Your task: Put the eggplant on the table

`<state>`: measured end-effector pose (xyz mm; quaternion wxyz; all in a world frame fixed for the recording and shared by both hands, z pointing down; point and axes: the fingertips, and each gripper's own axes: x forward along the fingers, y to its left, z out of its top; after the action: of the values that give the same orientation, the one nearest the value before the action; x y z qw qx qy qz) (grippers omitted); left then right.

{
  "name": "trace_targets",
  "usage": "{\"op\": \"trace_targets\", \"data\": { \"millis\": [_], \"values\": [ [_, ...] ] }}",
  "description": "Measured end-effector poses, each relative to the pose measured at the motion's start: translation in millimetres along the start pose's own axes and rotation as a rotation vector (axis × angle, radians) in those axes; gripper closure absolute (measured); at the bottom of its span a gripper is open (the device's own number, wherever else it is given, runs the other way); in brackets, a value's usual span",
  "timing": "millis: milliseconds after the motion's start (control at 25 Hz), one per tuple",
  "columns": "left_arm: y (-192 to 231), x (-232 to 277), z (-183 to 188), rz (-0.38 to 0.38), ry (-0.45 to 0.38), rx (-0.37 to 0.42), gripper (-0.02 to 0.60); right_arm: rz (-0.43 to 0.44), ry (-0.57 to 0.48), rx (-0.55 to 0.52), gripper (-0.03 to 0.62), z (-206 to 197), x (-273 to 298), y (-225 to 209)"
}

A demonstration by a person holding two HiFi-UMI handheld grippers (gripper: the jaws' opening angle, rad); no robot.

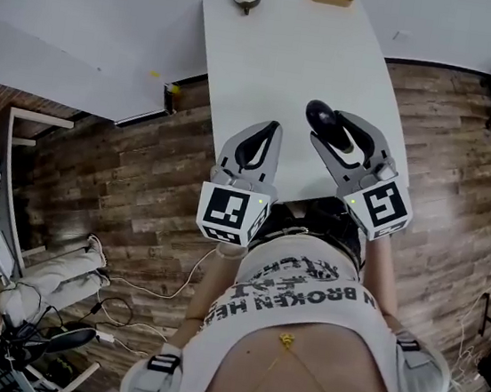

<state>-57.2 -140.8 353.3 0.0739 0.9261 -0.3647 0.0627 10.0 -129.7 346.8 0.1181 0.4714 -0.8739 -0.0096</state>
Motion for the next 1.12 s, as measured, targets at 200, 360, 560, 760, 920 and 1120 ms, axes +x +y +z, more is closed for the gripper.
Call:
{"op": "trace_targets", "data": {
  "millis": [200,360,560,760,920,1120],
  "values": [
    [-23.7,21.9,6.8,0.024,-0.008,-0.011,0.577,0.043,-0.007,-0.016,0.39,2.1,-16.3,-26.2],
    [-41.1,38.1,11.7,0.036,-0.011,-0.016,0.577,0.071,-0.008,-0.001,0.39,0.7,-24.5,-47.2],
    [-45.5,52.1,11.2,0.071,-0.004,-0.024,0.577,0.108,-0.009,0.005,0.39,-4.2,-22.7,-62.0],
    [-43.6,59.6,11.5,0.087,0.002,-0.022,0.577,0.132,-0.011,0.009,0.39,-7.3,-17.4,-69.1],
    [-45.5,60.6,8.7,0.095,0.011,-0.025,0.577,0.148,-0.009,0.006,0.39,-10.3,-17.1,-69.5],
    [-41.6,60.5,8.8,0.096,0.013,-0.024,0.577,0.162,-0.001,0.004,0.39,-10.5,-12.3,-67.0]
  ]
}}
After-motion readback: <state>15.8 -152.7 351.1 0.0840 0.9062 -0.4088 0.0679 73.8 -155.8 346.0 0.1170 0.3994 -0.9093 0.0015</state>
